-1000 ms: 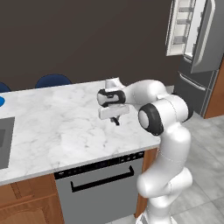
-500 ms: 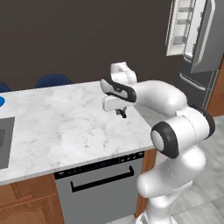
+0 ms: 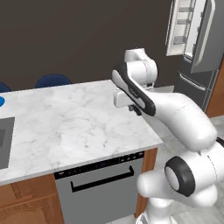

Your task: Retrieve the butter from the fridge and place it on a plate on the dining table. Then retrieve the butter knife by the fridge and place it near the plate.

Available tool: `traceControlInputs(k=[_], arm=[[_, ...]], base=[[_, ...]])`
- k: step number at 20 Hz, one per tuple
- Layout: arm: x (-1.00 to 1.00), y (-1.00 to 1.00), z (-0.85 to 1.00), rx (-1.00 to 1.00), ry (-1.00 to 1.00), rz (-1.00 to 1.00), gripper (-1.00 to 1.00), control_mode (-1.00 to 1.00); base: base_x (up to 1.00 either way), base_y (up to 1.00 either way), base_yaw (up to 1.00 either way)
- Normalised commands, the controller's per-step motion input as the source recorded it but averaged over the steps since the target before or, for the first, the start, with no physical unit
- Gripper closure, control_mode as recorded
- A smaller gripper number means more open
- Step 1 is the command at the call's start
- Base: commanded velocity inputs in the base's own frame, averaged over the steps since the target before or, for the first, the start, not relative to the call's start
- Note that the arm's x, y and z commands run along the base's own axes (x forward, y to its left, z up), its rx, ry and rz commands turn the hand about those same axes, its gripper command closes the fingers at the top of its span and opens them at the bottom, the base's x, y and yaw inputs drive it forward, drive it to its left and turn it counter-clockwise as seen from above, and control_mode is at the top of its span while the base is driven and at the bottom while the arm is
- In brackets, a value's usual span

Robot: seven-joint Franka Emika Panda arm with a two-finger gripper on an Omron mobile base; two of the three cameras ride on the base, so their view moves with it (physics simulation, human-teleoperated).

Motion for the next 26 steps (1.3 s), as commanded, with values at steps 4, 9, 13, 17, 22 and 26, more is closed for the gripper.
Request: traceControlInputs(k=[4,9,13,17,22,26], arm=[[-1.0,-0.42,0.52,0.02,-0.1,0.0,1.0,-1.0],[-1.0,-0.49,0.34,0.04,-0.12,0.0,1.0,-1.0],[-0.94,-0.47,0.07,0.12,-0.16,0.0,1.0,-1.0],[-0.64,-0.24,0.0,0.07,-0.13,0.02,1.0,-1.0],[-0.12,0.0,0.0,0.01,-0.04,0.0,1.0,-1.0],[0.0,0.16,-0.04,-0.01,0.0,0.0,1.0,-1.0]], base=[[0.0,0.0,0.0],[0.0,0.0,0.0],[0.0,0.0,0.0],[0.0,0.0,0.0],[0.0,0.0,0.0],[0.0,0.0,0.0]])
